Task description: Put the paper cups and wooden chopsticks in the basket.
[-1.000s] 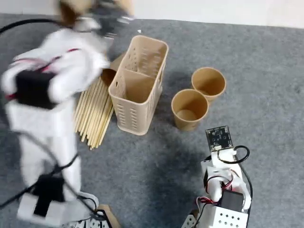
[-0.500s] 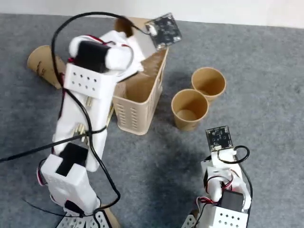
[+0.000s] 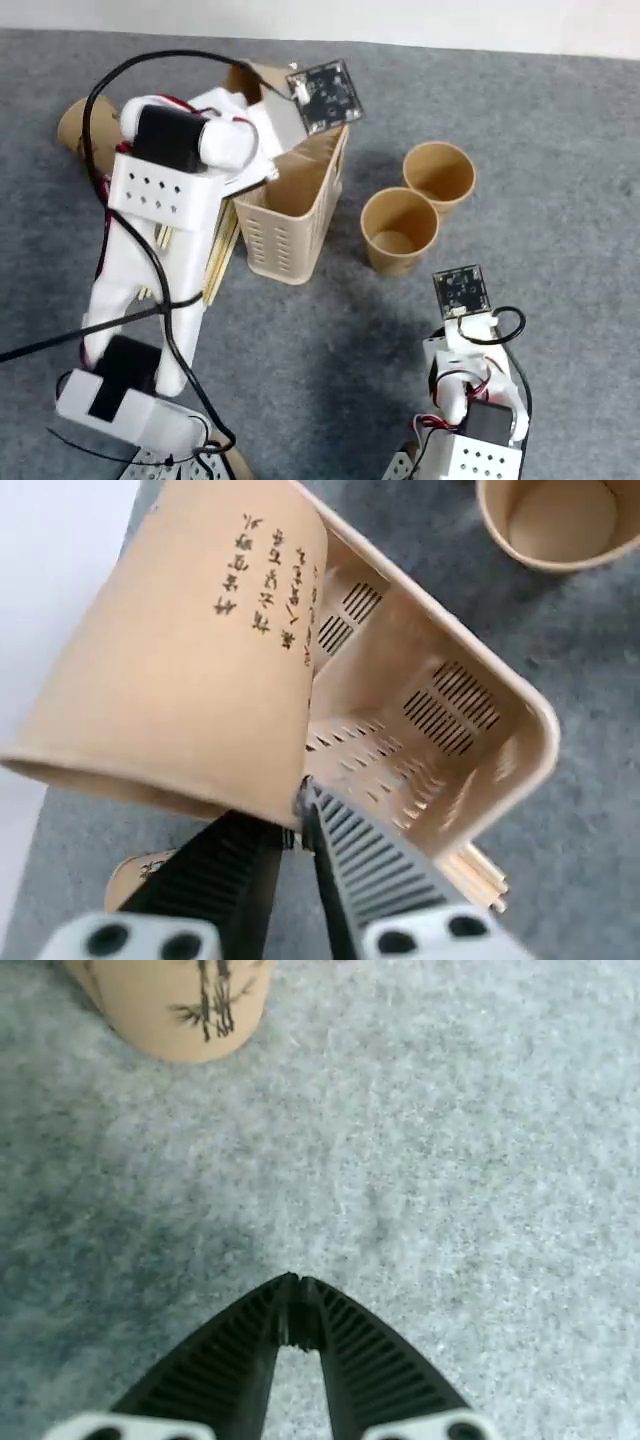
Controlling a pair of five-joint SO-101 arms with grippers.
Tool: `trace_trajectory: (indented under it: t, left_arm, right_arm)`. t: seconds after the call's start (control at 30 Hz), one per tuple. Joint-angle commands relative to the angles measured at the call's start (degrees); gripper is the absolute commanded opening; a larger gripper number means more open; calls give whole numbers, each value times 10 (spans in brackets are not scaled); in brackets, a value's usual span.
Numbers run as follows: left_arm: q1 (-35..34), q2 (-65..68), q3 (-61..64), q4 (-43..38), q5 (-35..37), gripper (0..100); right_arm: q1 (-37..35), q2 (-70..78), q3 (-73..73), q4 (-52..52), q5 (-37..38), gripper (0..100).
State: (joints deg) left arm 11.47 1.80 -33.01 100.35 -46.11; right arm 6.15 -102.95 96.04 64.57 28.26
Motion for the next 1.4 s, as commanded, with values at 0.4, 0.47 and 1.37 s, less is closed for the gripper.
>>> trace_trajectory:
  t: [0.4, 0.47, 1.37]
  left_arm:
    - [-29, -25, -29, 1, -26, 162]
    - [-27, -24, -46, 1, -26, 175]
    - [-131, -77, 95, -22, 474, 178]
  right_arm:
    - [4, -4, 80, -2, 4, 9]
    - [4, -4, 80, -2, 4, 9]
    - [35, 71, -270, 68, -57, 155]
